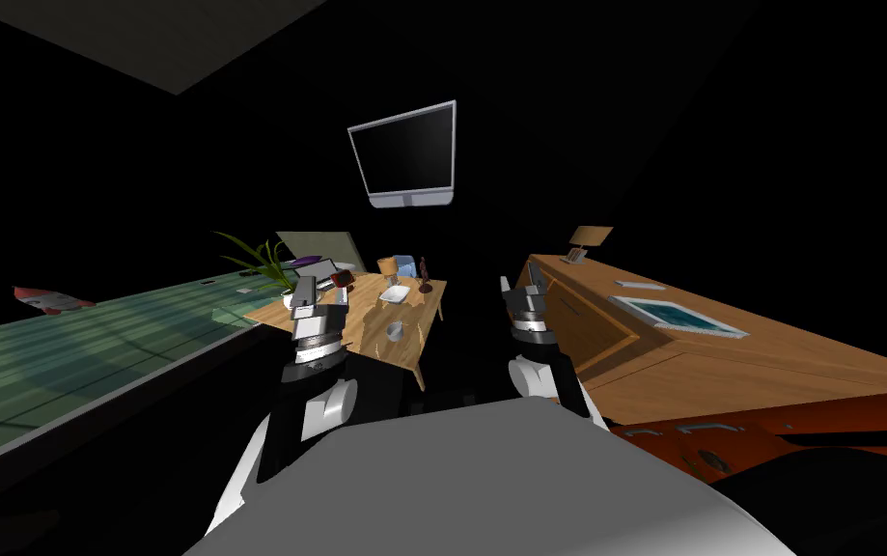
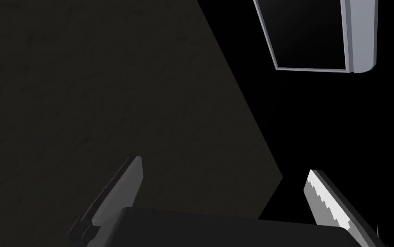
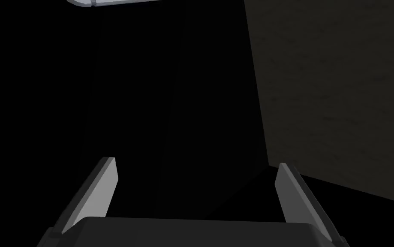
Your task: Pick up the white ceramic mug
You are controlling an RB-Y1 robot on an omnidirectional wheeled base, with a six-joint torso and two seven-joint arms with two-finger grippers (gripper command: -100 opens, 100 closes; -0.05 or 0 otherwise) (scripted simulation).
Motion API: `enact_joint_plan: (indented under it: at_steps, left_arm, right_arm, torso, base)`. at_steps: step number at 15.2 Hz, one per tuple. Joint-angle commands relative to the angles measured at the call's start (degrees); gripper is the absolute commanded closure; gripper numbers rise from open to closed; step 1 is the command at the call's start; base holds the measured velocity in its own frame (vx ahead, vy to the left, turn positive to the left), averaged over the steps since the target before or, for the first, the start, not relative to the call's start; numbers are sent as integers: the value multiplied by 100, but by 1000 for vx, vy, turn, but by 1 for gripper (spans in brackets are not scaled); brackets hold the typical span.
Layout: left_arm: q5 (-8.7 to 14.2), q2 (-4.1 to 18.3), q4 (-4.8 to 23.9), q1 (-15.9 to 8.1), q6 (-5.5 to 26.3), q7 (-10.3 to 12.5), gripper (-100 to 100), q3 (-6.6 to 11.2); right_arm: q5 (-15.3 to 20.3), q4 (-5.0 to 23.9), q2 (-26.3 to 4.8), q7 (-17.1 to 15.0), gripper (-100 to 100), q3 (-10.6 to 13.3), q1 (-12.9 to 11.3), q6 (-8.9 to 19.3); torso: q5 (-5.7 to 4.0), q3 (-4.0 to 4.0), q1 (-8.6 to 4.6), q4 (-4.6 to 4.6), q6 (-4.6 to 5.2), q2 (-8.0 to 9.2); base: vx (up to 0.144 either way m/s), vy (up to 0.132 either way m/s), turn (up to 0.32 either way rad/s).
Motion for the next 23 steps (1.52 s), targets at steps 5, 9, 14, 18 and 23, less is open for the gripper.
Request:
enact_joint_plan:
  at_steps: [5, 9, 14, 18, 23]
  left_arm:
    - [118, 589, 169, -9, 383, -149, -100, 112]
    - [273, 945, 394, -20, 835, -346, -100, 260]
    - [406, 1154, 585, -30, 1260, -514, -100, 386]
    - [558, 1342, 804, -41, 1741, -706, -100, 531]
    - [726, 1510, 1047, -53, 2263, -919, -100, 691]
  right_arm:
    - [0, 0, 0, 0, 0, 1, -1, 0]
    - [0, 0, 0, 0, 0, 0, -1, 0]
    - [0, 0, 0, 0, 0, 0, -1, 0]
    - [0, 0, 0, 0, 0, 1, -1, 0]
    - [0, 0, 0, 0, 0, 0, 0, 0]
  torso:
    - [-2, 8, -10, 2, 1, 15]
    - [-2, 9, -10, 4, 1, 16]
    - [-3, 6, -12, 2, 1, 11]
    - [-3, 6, -15, 2, 1, 10]
    - [-3, 4, -11, 2, 0, 7]
  base:
    - [-30, -24, -58]
    - [-38, -34, -73]
    - [-26, -35, -70]
    - [-22, -42, -93]
    - [-15, -34, -85]
